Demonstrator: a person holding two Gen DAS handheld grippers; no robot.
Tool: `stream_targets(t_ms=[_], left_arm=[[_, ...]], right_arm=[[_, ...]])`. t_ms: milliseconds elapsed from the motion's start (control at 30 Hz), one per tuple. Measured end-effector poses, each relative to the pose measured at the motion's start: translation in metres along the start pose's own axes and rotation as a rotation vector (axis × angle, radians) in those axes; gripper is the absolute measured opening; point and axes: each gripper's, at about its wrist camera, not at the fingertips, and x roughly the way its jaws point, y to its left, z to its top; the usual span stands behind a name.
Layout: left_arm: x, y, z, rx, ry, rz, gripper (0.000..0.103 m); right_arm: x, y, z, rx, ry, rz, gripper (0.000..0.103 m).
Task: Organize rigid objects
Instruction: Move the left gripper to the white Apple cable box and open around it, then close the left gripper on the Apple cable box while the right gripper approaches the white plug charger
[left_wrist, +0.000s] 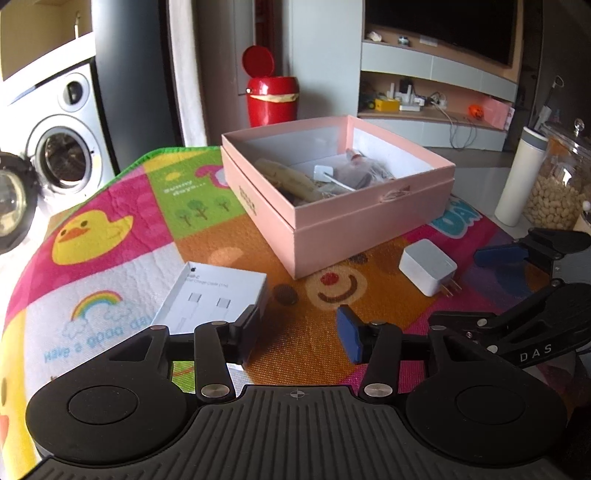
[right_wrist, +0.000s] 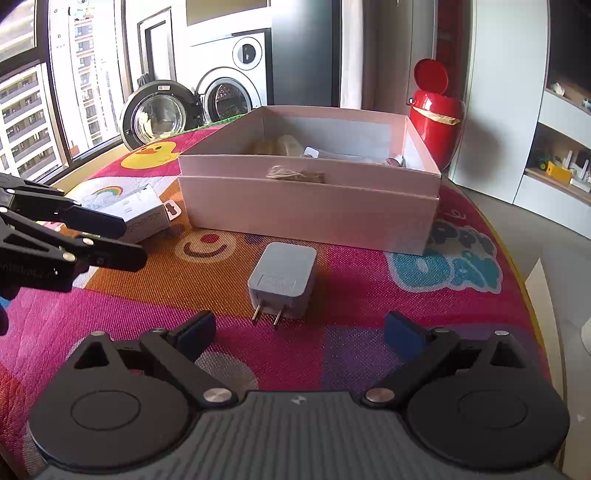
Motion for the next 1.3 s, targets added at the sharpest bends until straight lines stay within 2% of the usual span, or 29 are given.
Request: stream_targets(t_ms=[133, 367, 500, 567, 700, 767, 900, 967, 1033, 1100, 1167, 1267, 1300], left_arm=[[-0.009, 0.032, 0.011, -0.109, -0.051, 0.042, 0.052], [0.009, 0.089, 0.01, -0.319, -0.021, 0.064, 0.052], [0.016, 0.105, 0.001, -0.42, -0.002, -0.012, 0.05], [0.014, 0.098, -0.001, -0.393, -0.004, -0.05, 0.051], [0.013, 0.066, -0.005, -0.237, 0.025, -0.08, 0.052], [0.011, 0.05, -0.005, -0.169, 0.017, -0.059, 0.055], [-0.003, 0.027, 0.002, -0.092, -0.046, 0.07, 0.052], [-0.006, 0.02, 0.006, -0.074, -0.052, 0.043, 0.052], [0.0, 0.012, 0.007, -0.053, -0.016, 0.008, 0.052], [0.008, 0.003, 0.003, -0.02, 0.02, 0.009, 0.052], [0.012, -0.005, 0.0, 0.025, 0.01, 0.038, 0.053], [0.015, -0.011, 0.001, 0.029, 0.01, 0.019, 0.063], [0.016, -0.011, 0.001, 0.016, 0.01, 0.0, 0.07]], right_arm=[[0.0, 0.0, 0.0, -0.001, 0.001, 0.001, 0.099], [0.0, 0.0, 0.0, -0.001, 0.0, 0.001, 0.099], [0.0, 0.0, 0.0, -0.002, 0.0, 0.001, 0.099], [-0.001, -0.001, 0.0, -0.002, 0.001, 0.001, 0.1], [0.0, -0.002, 0.0, -0.005, 0.002, 0.001, 0.1], [0.0, -0.002, 0.0, -0.006, 0.002, 0.001, 0.1], [0.0, -0.002, 0.0, -0.006, 0.002, 0.001, 0.101], [0.0, -0.002, 0.0, -0.006, 0.002, 0.001, 0.101], [0.0, -0.002, 0.0, -0.006, 0.002, 0.001, 0.101], [0.0, -0.002, 0.0, -0.005, 0.002, 0.002, 0.101], [0.001, -0.002, 0.0, -0.006, 0.002, 0.003, 0.101], [0.003, -0.003, 0.002, -0.007, 0.021, 0.019, 0.103], [0.003, -0.004, 0.004, -0.012, 0.032, 0.026, 0.103]])
